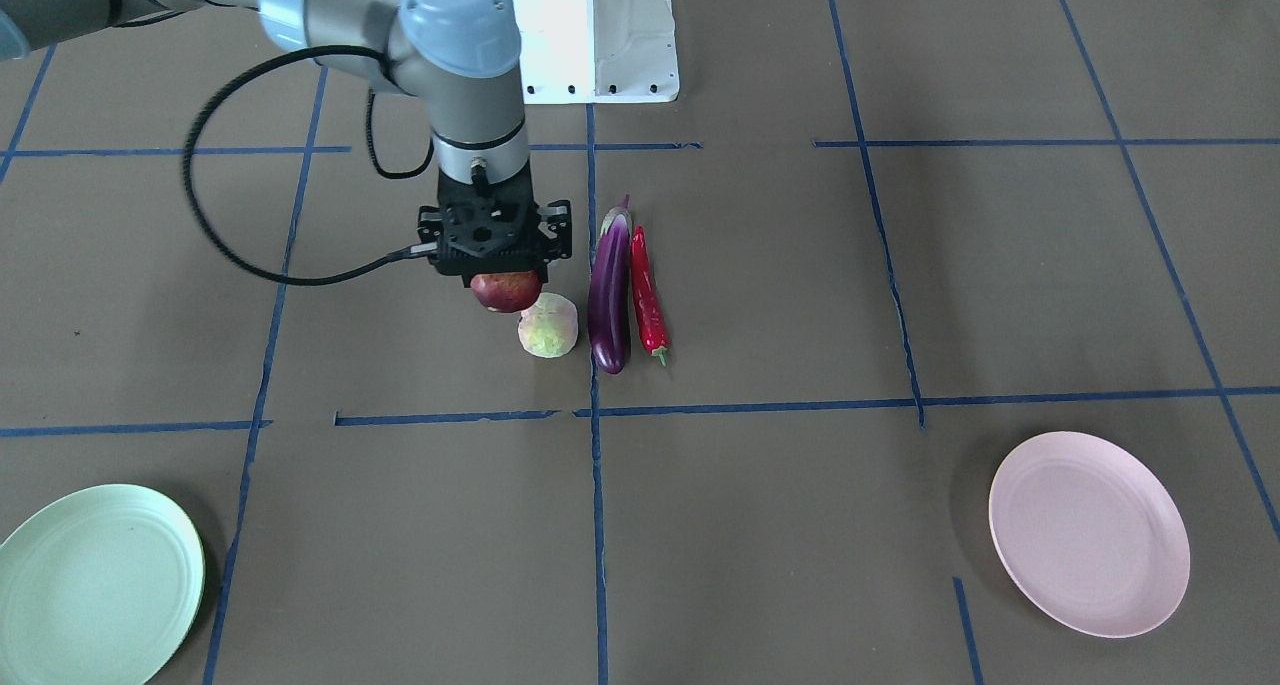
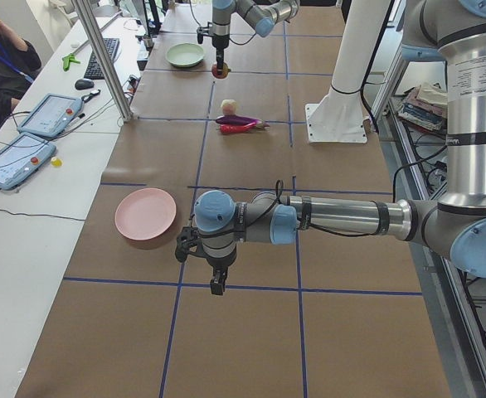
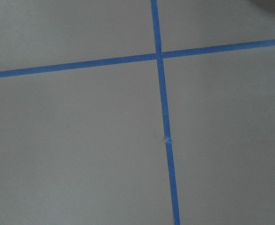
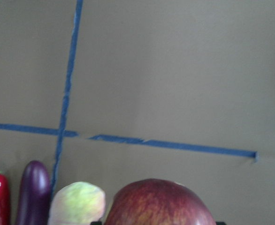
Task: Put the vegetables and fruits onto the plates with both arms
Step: 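Grasp the apple with the right gripper and lift it toward the green plate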
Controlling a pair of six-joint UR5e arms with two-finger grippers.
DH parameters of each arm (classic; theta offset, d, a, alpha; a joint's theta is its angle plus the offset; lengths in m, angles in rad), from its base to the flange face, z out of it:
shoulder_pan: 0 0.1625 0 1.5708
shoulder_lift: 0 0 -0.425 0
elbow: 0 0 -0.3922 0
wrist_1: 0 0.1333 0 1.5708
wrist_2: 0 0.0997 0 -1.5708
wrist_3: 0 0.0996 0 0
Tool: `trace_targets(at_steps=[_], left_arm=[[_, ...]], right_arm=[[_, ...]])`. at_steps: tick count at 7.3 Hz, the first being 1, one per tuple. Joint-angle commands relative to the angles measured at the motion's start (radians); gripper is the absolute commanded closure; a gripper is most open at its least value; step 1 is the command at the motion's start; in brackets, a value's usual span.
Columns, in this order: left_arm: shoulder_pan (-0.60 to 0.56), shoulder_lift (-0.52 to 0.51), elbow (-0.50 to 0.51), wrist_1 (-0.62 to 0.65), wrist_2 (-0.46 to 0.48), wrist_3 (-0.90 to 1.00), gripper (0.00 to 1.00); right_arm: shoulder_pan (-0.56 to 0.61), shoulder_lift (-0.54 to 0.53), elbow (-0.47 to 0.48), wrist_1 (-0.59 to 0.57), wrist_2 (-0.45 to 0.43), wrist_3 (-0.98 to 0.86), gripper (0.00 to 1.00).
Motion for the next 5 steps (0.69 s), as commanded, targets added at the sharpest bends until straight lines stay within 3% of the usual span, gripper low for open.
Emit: trace_targets(at_steps=[1,2,4,5], left_arm=[[0.001,0.0,0.001,0.0,0.0,0.0,0.0],[0.001,0.0,0.001,0.0,0.0,0.0,0.0],[0.001,0.0,0.001,0.0,0.0,0.0,0.0],[0.001,0.0,0.003,0.0,0.0,0.0,0.0]], right_arm=[[0.198,-0.037,-0.125,0.01,0.076,-0.347,0.96],[0.262,-0.037,-0.226,0.069,0.108,-0.461,0.96],[0.365,-0.113,-0.461,0.404,0.207,-0.582,0.96],[0.378,-0.139,-0.552,0.506,0.228,-0.638,0.96]])
